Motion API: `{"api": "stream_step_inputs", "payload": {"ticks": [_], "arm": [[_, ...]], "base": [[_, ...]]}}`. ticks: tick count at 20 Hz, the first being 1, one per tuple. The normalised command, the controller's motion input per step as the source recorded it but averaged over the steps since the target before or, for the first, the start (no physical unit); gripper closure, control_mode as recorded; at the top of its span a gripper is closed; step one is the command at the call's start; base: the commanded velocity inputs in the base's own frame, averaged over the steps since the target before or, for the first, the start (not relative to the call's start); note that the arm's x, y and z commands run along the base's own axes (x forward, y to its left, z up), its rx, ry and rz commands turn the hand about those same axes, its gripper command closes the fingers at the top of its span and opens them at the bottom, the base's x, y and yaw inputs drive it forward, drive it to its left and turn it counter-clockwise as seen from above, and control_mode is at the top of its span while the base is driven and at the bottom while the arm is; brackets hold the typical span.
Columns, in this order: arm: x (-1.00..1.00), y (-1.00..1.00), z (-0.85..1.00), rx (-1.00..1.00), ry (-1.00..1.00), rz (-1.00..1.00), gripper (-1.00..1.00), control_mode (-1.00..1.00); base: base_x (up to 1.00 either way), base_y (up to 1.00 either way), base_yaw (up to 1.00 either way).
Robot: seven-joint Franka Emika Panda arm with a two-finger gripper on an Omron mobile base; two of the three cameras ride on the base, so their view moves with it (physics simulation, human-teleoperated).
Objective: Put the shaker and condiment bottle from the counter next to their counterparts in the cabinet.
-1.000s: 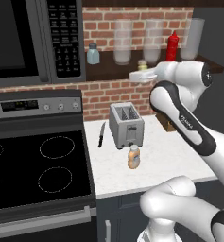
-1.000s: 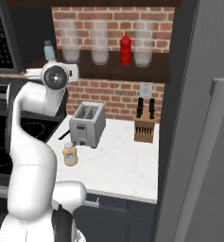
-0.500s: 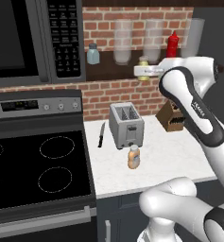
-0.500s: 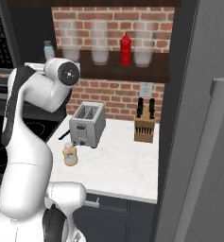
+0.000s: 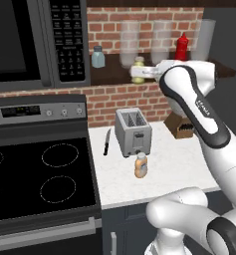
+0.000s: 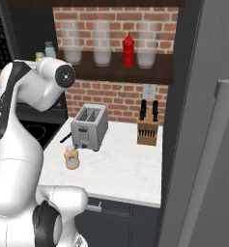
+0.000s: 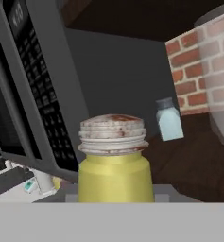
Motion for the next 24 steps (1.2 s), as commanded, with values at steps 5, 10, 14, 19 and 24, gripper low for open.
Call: {"api": "stream_step_inputs", "payload": {"ticks": [5,10,14,19,24], "arm": [[0.03,0.13,0.42,0.0,0.0,-0.02,1.0,-1.0],[0.4,0.13,-0.03,-0.03,0.0,0.0,1.0,-1.0],[0.26,0.01,-0.38,-0.06,-0.08,0.0,1.0,-1.0],[0.06,0.0,-0.08,-0.02,-0.22,0.0,1.0,-1.0],[0.01,0.16,0.0,0.0,-0.11,-0.01,1.0,-1.0]], "base": [[0.0,0.0,0.0],[0.0,0.0,0.0],[0.0,0.0,0.0],[0.0,0.0,0.0],[0.0,0.0,0.0]]}}
